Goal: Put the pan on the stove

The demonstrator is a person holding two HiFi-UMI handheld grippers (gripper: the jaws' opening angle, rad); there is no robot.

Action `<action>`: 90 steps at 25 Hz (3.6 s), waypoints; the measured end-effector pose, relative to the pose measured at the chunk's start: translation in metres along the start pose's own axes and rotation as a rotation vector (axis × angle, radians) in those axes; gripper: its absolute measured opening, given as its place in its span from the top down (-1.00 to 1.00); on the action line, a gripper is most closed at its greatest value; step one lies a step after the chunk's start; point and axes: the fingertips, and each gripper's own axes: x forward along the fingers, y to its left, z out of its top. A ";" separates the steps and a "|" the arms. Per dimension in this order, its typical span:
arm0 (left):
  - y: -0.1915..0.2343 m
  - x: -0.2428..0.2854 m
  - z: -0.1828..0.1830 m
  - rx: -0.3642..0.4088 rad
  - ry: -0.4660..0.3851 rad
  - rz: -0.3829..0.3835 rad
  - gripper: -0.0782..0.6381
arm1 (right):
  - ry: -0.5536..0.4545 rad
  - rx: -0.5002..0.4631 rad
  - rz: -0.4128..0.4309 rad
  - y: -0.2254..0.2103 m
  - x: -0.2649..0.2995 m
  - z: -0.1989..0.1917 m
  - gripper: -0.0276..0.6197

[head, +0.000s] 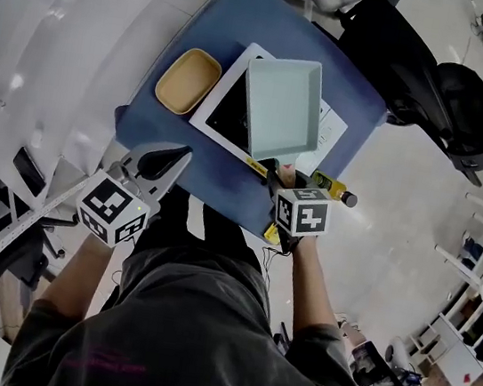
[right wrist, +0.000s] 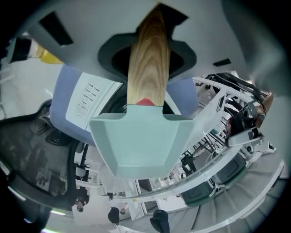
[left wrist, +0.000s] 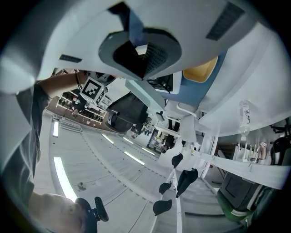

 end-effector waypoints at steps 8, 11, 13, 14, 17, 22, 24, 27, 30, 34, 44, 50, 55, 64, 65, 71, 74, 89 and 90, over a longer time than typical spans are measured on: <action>0.022 -0.001 -0.002 -0.015 0.006 -0.023 0.78 | 0.063 0.012 -0.036 0.004 0.020 -0.011 0.54; 0.028 -0.001 -0.004 -0.024 0.008 -0.023 0.78 | 0.079 -0.005 -0.058 0.001 0.025 -0.013 0.54; 0.032 -0.002 -0.006 -0.031 0.010 -0.024 0.78 | 0.088 -0.019 -0.072 -0.001 0.028 -0.013 0.54; 0.033 -0.003 -0.007 -0.034 0.011 -0.024 0.78 | 0.095 -0.021 -0.077 -0.001 0.029 -0.013 0.54; 0.038 -0.004 -0.010 -0.045 0.012 -0.022 0.78 | 0.118 -0.020 -0.086 -0.002 0.032 -0.017 0.54; 0.043 -0.003 -0.010 -0.055 0.011 -0.022 0.78 | 0.142 -0.030 -0.100 -0.003 0.036 -0.020 0.54; 0.045 -0.002 -0.010 -0.058 0.011 -0.023 0.78 | 0.148 -0.041 -0.111 -0.004 0.038 -0.020 0.54; 0.047 0.001 -0.010 -0.062 0.011 -0.026 0.78 | 0.160 -0.071 -0.138 -0.008 0.039 -0.020 0.54; 0.049 0.003 -0.010 -0.064 0.016 -0.031 0.78 | 0.173 -0.094 -0.159 -0.009 0.041 -0.021 0.54; 0.048 0.007 -0.009 -0.062 0.023 -0.037 0.78 | 0.175 -0.086 -0.169 -0.008 0.041 -0.021 0.54; 0.045 0.012 -0.005 -0.043 0.040 -0.048 0.78 | 0.178 -0.085 -0.178 -0.005 0.040 -0.019 0.54; 0.039 0.013 -0.003 -0.024 0.052 -0.049 0.78 | 0.138 -0.073 -0.145 0.001 0.037 -0.016 0.34; 0.034 0.013 -0.003 -0.009 0.063 -0.052 0.78 | 0.076 -0.053 -0.130 0.002 0.032 -0.012 0.12; 0.018 0.016 0.000 0.020 0.076 -0.053 0.78 | 0.002 -0.056 -0.120 0.001 0.012 -0.007 0.09; 0.016 0.016 0.001 0.026 0.077 -0.053 0.78 | -0.013 -0.056 -0.115 0.001 0.009 -0.005 0.09; 0.004 0.020 0.010 0.060 0.074 -0.051 0.78 | -0.100 -0.064 -0.053 0.011 -0.009 0.003 0.09; -0.002 0.021 0.014 0.076 0.072 -0.047 0.78 | -0.127 -0.070 -0.029 0.014 -0.017 0.005 0.09; -0.043 0.024 0.041 0.165 0.045 -0.026 0.78 | -0.440 -0.053 0.048 0.011 -0.101 0.048 0.11; -0.046 0.024 0.043 0.171 0.041 -0.025 0.78 | -0.450 -0.054 0.051 0.010 -0.105 0.050 0.11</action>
